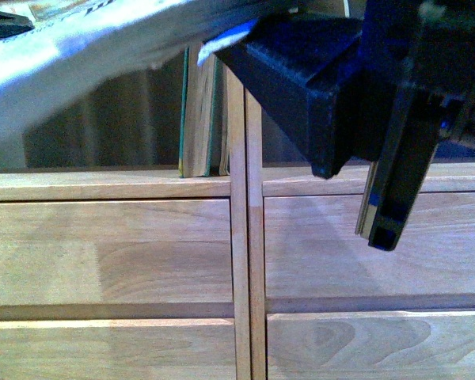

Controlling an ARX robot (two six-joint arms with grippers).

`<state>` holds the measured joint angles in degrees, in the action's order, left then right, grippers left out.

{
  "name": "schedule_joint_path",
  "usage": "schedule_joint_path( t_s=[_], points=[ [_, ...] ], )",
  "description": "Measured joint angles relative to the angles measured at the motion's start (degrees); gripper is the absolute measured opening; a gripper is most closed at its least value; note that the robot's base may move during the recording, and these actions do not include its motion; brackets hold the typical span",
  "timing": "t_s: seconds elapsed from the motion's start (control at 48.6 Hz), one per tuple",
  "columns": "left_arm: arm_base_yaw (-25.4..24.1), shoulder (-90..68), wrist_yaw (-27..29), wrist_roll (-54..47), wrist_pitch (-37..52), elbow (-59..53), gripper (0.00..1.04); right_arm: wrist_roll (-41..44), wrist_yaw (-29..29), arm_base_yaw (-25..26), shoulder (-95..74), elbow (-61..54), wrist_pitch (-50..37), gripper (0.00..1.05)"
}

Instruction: Organize books on shelf

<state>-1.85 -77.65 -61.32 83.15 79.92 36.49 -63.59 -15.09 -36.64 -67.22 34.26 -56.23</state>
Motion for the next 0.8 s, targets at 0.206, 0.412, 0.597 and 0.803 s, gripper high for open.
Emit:
schedule_joint_path(
  t_s=[0.206, 0.412, 0.597, 0.803],
  points=[
    [0.0, 0.1, -0.9, 2.6, 0.0, 0.0, 0.07, 0.0, 2.0, -2.2, 0.2, -1.3, -0.2, 0.07],
    [-0.6, 0.1, -2.1, 4.1, 0.0, 0.0, 0.07, 0.1, 3.5, -4.2, 0.2, -2.2, -0.8, 0.07],
    [-0.7, 0.1, -2.9, 6.1, 0.0, 0.0, 0.07, 1.9, -0.8, -3.8, 0.6, -2.8, 1.2, 0.43],
    [-0.7, 0.0, -4.3, 6.5, 0.0, 0.0, 0.07, 1.9, -6.3, 2.6, 5.8, -5.0, 4.9, 0.69]
  ],
)
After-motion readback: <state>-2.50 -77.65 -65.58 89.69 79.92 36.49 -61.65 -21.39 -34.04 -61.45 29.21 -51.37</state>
